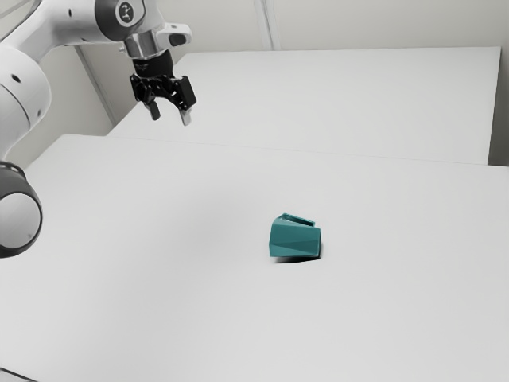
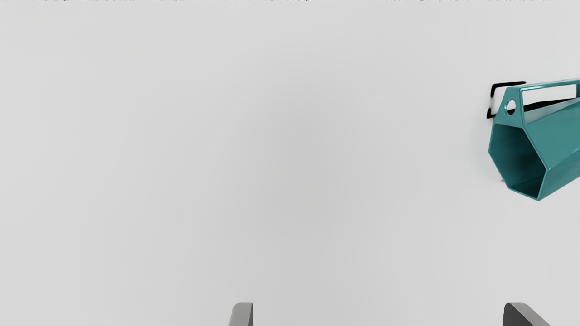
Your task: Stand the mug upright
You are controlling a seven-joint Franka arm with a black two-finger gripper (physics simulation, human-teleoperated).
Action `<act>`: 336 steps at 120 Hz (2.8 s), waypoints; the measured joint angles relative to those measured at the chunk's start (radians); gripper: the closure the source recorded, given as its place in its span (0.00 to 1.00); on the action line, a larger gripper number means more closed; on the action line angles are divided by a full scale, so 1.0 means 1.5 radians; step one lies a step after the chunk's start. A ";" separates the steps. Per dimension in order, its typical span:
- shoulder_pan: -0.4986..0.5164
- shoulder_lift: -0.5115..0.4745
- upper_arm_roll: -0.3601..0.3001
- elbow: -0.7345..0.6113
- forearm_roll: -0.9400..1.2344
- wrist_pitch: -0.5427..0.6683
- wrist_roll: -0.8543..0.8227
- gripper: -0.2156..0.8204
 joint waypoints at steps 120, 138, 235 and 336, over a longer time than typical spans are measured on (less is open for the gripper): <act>-0.039 -0.114 0.088 -0.508 -0.515 0.282 0.149 0.21; -0.042 -0.076 0.096 -0.493 -0.545 0.273 0.205 0.21; -0.095 -0.026 0.088 -0.554 -0.716 0.370 0.386 0.21; -0.127 0.012 0.071 -0.552 -0.832 0.452 0.458 0.27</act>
